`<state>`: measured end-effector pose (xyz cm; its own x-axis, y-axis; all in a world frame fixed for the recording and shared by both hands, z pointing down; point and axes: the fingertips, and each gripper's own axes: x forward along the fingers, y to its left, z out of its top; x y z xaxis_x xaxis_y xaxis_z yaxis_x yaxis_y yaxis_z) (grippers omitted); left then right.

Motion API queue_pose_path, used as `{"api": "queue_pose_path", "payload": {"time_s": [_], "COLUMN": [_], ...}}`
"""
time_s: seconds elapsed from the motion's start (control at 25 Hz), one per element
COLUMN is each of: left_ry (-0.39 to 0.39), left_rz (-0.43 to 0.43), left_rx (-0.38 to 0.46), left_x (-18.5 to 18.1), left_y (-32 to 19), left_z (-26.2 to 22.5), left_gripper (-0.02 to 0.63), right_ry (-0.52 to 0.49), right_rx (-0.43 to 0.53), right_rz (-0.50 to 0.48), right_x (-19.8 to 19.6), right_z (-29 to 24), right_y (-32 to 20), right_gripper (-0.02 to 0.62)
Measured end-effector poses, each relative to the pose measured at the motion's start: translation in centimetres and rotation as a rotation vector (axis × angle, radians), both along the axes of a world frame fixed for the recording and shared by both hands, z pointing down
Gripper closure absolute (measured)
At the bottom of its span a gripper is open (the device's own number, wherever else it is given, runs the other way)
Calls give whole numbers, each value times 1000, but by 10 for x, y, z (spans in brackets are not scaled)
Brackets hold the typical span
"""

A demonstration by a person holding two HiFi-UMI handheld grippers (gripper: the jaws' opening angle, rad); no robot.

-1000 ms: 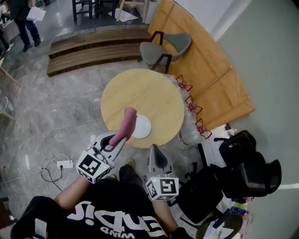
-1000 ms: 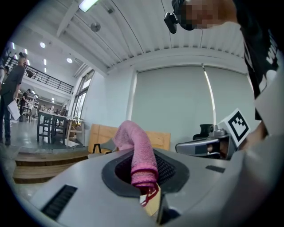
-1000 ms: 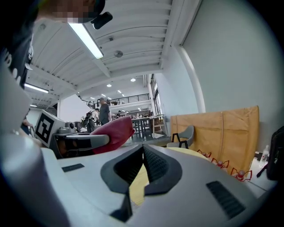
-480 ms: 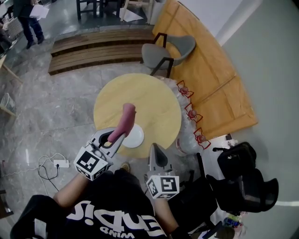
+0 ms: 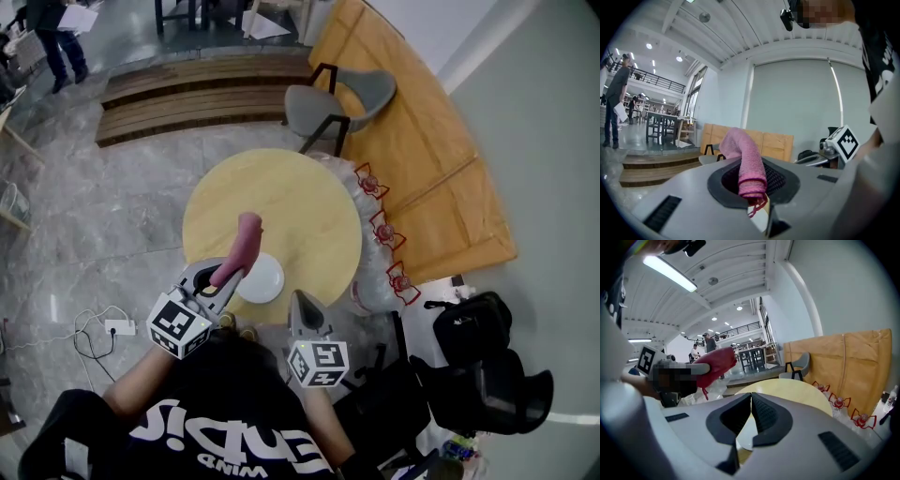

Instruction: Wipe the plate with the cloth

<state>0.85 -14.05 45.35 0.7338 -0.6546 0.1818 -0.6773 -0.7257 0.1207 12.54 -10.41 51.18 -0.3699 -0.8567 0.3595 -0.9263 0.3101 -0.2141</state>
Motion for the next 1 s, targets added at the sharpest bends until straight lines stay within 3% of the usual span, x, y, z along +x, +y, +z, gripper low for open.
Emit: {"api": "queue_pose_path", "payload": {"time_s": [0.4, 0.52, 1.0], "left_ry": [-40, -52, -168], "left_rz": [59, 69, 112], "left_rx": [-84, -113, -230], "left_x": [1, 1, 3], "left_y": [-34, -39, -64], "left_z": [38, 53, 122], "left_gripper": [554, 554, 554], "right_ry": [-45, -78, 19], "right_rx": [-248, -353, -592], "right_rz": [-21, -51, -69], "right_x": [0, -6, 6], "right_z": [91, 125, 218], "right_y": [-22, -22, -33], "right_gripper": [567, 438, 437]}}
